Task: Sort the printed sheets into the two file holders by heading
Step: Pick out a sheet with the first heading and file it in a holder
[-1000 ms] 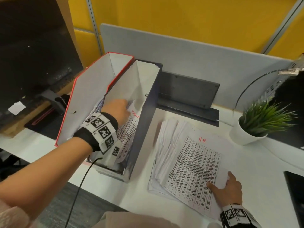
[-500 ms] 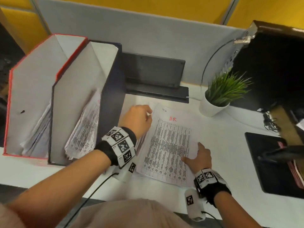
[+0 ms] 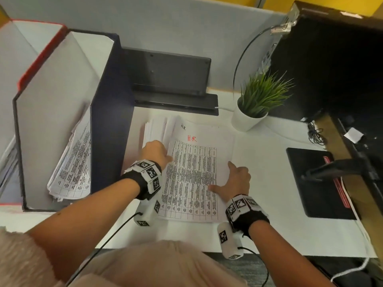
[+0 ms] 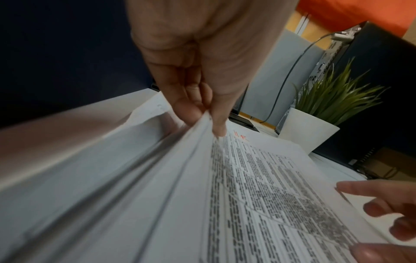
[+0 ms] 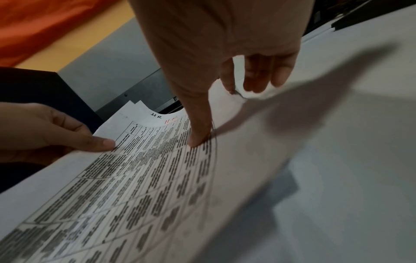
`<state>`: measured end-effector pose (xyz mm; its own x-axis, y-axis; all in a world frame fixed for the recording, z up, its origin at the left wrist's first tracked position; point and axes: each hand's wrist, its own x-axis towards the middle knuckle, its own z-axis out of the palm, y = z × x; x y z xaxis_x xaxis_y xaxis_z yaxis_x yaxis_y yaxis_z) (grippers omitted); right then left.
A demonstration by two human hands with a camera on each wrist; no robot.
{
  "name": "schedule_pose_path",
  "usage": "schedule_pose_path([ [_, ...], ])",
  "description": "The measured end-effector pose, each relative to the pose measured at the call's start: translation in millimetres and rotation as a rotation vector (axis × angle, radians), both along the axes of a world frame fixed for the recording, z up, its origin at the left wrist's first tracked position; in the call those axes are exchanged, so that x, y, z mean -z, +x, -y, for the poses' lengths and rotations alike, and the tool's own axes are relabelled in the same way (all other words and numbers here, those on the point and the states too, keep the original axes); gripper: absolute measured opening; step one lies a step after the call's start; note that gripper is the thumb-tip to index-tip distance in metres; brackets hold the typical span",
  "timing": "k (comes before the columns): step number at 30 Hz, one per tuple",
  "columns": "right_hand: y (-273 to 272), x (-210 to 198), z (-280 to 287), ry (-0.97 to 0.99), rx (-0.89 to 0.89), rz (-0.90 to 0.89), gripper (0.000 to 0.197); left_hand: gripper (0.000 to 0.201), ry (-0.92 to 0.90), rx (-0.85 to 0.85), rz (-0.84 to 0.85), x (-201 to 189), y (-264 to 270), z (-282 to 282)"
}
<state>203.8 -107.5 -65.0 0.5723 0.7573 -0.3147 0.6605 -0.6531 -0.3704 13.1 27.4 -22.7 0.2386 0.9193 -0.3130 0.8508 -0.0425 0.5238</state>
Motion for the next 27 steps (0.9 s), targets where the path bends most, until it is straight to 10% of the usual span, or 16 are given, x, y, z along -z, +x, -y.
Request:
schedule_pose_path([
  [9, -2, -3, -9, 0.154, 0.039, -0.436, 0.110, 0.028, 0.269, 0.145, -0.055, 1, -11, 13],
  [12, 4, -5, -8, 0.222, 0.118, -0.494, 0.104, 0.021, 0.448, 0.167, 0.225, 4, -19, 19],
  [18, 20, -9, -8, 0.309, 0.340, -0.630, 0.088, 0.027, 0.114, -0.020, 0.644, 5, -20, 24],
  [22, 21, -10, -7, 0.420, 0.360, -0.738, 0.022, 0.030, -0.150, -0.123, 0.750, -1, -16, 17],
  [27, 21, 0, 1, 0.452, 0.338, -0.670, 0.033, 0.020, -0.190, -0.383, 0.645, 0, -8, -7],
])
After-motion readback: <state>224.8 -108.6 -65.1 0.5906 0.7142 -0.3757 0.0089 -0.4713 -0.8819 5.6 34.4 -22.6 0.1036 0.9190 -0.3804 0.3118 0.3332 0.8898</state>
